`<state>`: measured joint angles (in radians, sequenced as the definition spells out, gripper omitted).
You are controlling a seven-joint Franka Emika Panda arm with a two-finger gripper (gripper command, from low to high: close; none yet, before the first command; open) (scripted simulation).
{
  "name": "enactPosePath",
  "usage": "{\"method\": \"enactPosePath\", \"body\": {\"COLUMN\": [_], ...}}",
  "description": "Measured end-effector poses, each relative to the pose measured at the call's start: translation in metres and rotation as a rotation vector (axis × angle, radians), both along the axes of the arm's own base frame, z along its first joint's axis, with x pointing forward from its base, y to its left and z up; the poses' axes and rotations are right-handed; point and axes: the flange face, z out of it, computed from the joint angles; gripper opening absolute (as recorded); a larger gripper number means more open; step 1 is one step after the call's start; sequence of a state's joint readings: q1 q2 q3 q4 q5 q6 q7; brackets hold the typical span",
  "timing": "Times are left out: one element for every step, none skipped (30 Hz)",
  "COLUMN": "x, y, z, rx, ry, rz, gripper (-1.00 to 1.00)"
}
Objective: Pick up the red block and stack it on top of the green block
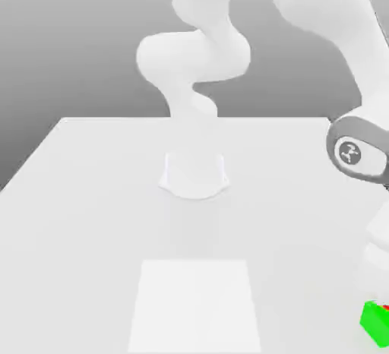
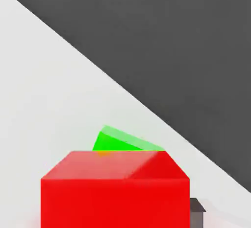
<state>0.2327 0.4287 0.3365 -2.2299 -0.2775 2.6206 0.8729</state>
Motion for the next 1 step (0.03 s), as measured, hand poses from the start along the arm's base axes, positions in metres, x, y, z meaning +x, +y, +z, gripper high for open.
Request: {"method": "enactPosePath", "body": {"x": [0.0000], "y": [0.0000], "z": [0.0000], "rx": [0.000], "ry": [0.000], "rz": [0.000], "gripper": [1.00]}}
